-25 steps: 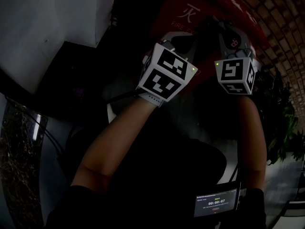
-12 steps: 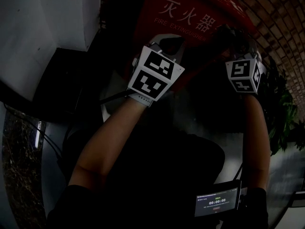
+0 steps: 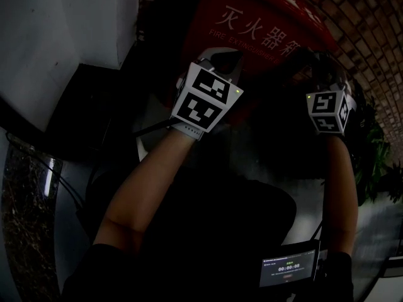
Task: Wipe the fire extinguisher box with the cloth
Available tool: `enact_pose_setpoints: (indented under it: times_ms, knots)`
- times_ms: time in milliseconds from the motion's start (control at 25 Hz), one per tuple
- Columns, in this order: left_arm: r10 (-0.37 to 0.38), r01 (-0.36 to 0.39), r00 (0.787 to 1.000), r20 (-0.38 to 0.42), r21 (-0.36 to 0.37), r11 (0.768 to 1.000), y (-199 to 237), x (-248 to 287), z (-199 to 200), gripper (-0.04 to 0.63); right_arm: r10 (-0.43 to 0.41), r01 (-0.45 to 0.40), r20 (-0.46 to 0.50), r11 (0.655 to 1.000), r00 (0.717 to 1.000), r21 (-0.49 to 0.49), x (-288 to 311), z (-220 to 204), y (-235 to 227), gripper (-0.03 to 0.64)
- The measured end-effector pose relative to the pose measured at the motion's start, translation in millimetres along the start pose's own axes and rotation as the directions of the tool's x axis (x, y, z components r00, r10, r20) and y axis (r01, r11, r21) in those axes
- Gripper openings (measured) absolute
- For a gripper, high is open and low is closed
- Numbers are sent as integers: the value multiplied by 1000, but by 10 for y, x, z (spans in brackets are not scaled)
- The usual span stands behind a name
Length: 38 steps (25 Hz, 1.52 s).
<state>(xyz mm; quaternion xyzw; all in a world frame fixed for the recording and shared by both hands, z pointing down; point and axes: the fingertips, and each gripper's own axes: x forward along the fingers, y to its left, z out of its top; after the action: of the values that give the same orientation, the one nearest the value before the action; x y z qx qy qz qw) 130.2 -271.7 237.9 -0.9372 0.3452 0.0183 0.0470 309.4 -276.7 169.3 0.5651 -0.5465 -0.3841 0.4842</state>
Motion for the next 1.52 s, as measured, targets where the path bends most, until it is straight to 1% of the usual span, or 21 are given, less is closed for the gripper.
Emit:
enact_pose_setpoints:
  times_ms: [80, 160, 240, 400, 560, 720, 840, 1000, 1160, 1280, 1360, 1440, 1520]
  knots:
    - [13, -13, 1000, 6, -2, 1000, 92, -46, 12, 3, -2, 2, 52, 1000, 999, -3, -65, 267, 26, 29]
    - [41, -41, 999, 6, 7, 999, 219, -119, -6, 3, 12, -14, 124, 1000, 992, 9, -76, 617, 109, 29]
    - [79, -79, 997, 1, 10, 997, 338, -181, -36, 3, 27, -30, 186, 999, 982, 15, -90, 957, 191, 29]
    - [143, -143, 990, 4, 6, 990, 610, -312, -33, 3, 44, -51, 276, 999, 960, 20, -67, 1568, 356, 29]
    - [171, -172, 985, 28, 5, 985, 849, -465, 19, 3, 80, -94, 338, 995, 938, 26, 77, 2053, 611, 29]
    - [205, -206, 979, 18, 30, 978, 1036, -568, -14, 3, 108, -121, 388, 993, 915, 9, 170, 2433, 807, 29]
    - [227, -228, 974, 17, 22, 974, 1182, -624, -36, 3, 131, -140, 412, 990, 902, -9, 246, 2649, 948, 29]
    - [223, -223, 975, 21, 30, 974, 1196, -603, -46, 3, 136, -147, 416, 989, 899, -5, 345, 2718, 1012, 29]
    - [166, -166, 986, 26, 17, 986, 1000, -467, -56, 3, 131, -146, 408, 989, 903, 4, 371, 2606, 1020, 29]
    - [138, -139, 990, 22, 27, 990, 833, -372, -65, 3, 125, -137, 390, 991, 912, 3, 349, 2462, 1008, 29]
    - [113, -113, 993, 33, 8, 994, 719, -316, -46, 3, 121, -134, 378, 991, 918, 7, 341, 2338, 988, 29]
    - [68, -66, 996, 53, -35, 997, 580, -253, -23, 3, 114, -127, 358, 992, 927, 13, 328, 2185, 955, 29]
    - [25, -23, 998, 57, -45, 999, 434, -190, -25, 3, 106, -121, 332, 992, 937, 25, 315, 2006, 911, 29]
